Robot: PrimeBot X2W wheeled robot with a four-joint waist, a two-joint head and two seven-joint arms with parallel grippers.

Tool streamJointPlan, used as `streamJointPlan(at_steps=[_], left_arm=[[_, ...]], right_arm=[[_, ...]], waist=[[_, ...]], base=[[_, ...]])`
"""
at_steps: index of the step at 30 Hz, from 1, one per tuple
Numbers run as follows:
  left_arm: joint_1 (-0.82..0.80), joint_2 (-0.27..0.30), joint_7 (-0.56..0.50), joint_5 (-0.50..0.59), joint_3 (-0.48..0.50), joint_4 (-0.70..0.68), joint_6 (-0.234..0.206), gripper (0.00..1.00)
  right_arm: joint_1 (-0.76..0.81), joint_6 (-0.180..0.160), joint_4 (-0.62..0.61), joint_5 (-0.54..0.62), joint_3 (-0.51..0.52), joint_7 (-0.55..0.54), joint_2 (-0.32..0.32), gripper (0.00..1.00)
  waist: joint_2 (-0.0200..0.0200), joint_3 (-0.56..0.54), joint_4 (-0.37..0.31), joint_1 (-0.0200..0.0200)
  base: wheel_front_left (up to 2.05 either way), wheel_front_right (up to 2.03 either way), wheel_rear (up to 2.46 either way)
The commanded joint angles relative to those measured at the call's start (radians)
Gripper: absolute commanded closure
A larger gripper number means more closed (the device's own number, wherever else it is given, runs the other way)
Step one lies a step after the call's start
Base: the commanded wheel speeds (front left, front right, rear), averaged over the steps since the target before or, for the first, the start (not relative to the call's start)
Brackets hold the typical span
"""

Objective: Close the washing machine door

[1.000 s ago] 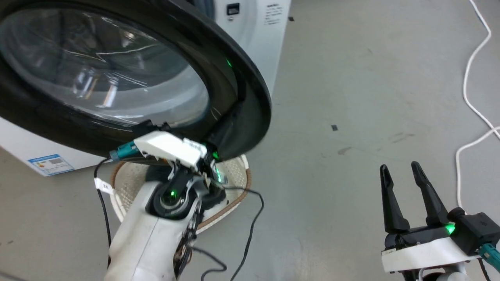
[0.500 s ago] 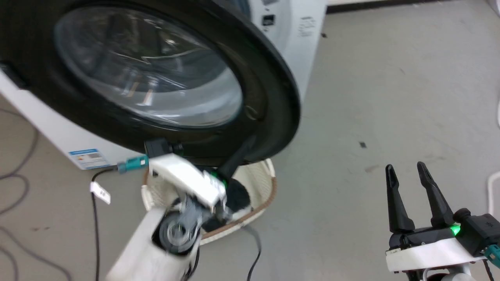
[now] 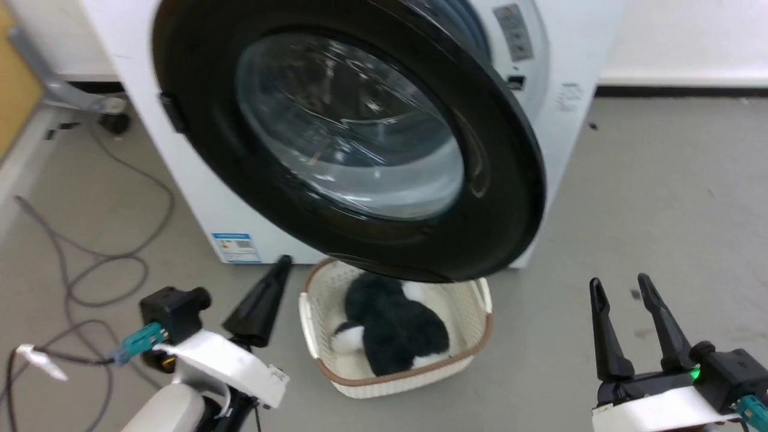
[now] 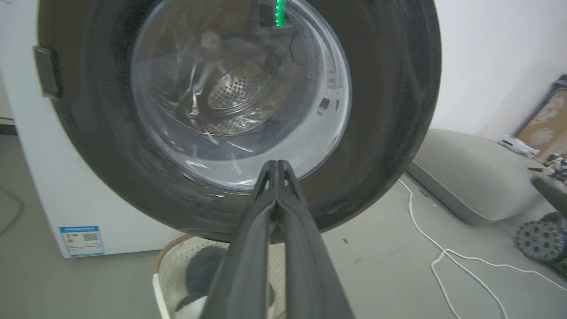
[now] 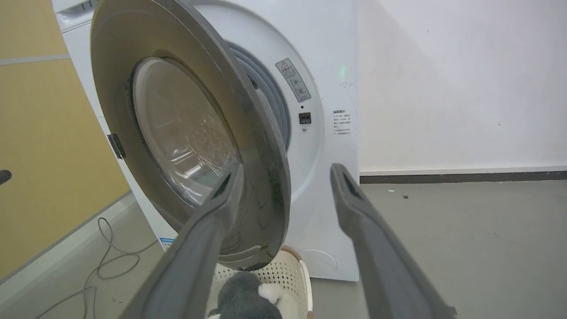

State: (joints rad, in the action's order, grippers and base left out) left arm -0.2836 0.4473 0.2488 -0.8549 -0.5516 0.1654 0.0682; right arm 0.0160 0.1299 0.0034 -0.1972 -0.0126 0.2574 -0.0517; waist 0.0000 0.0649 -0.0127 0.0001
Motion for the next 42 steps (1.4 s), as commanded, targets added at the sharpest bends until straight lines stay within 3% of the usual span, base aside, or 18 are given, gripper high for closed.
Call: streamJointPlan(at_steps=[1,3,4,5,6,15,24,25,26,27,36,42], left_arm=[[0.03,-0.01,0.01,0.039,0.028,-0.011,-0.025,1.0],[0.065,-0.035,0.012,0.109,0.106,-0.059,-0.062,1.0],[0.088,-0.052,0.012,0.149,0.147,-0.087,-0.073,0.75],[0.115,-0.068,0.012,0.19,0.18,-0.111,-0.078,0.27],[0.143,-0.082,0.012,0.232,0.205,-0.129,-0.083,0.0],[0.325,-0.207,0.013,0.466,0.324,-0.192,-0.094,0.0],[0.362,-0.273,0.013,0.571,0.363,-0.179,-0.042,0.0],[0.359,-0.28,0.013,0.577,0.367,-0.176,-0.035,0.0],[0.356,-0.286,0.013,0.583,0.37,-0.174,-0.029,0.0],[0.351,-0.291,0.013,0.59,0.371,-0.172,-0.023,0.0],[0.3,-0.336,0.013,0.626,0.378,-0.167,0.014,0.0],[0.234,-0.367,0.013,0.642,0.38,-0.158,0.035,0.0]], right_arm=[[0.015,0.001,0.001,0.009,-0.004,0.004,0.001,0.0],[0.021,0.001,-0.001,0.009,-0.007,0.004,0.001,0.0],[0.023,0.001,-0.002,0.007,-0.01,0.004,0.001,0.0],[0.025,0.001,-0.002,0.004,-0.014,0.004,0.001,0.0],[0.028,0.001,-0.001,0.002,-0.016,0.004,0.001,0.0],[0.051,0.001,0.004,-0.015,-0.04,0.004,0.001,0.0],[0.063,0.001,0.01,-0.014,-0.063,0.003,0.001,0.0],[0.063,0.001,0.011,-0.015,-0.07,-0.001,-0.003,0.51],[0.06,0.001,0.01,-0.015,-0.074,-0.001,-0.007,0.92],[0.056,0.001,0.008,-0.019,-0.081,-0.002,-0.012,1.0],[-0.045,0.001,-0.005,-0.031,-0.152,-0.056,-0.112,1.0],[-0.224,0.001,0.036,-0.107,-0.221,-0.139,-0.268,1.0]], waist=[[0.0,-0.034,0.036,-0.0001],[0.0,-0.041,0.05,-0.0001],[0.0,-0.044,0.055,-0.0001],[0.0,-0.047,0.061,-0.0001],[0.0,-0.05,0.065,-0.0001],[0.0,-0.063,0.089,-0.0001],[0.0,-0.052,0.126,-0.0001],[0.0,-0.049,0.13,-0.0001],[0.0,-0.045,0.133,-0.0001],[0.0,-0.038,0.138,-0.0001],[0.0,0.062,0.18,-0.0001],[0.0,0.165,0.223,-0.0001]], base=[[0.0,0.0,0.0],[0.0,0.0,0.0],[0.0,0.0,0.0],[0.0,0.0,0.0],[0.0,0.0,0.0],[0.0,0.0,0.0],[0.0,0.0,0.0],[0.0,0.0,0.0],[0.0,0.0,0.0],[0.0,0.0,0.0],[0.0,0.0,0.0],[0.0,0.0,0.0]])
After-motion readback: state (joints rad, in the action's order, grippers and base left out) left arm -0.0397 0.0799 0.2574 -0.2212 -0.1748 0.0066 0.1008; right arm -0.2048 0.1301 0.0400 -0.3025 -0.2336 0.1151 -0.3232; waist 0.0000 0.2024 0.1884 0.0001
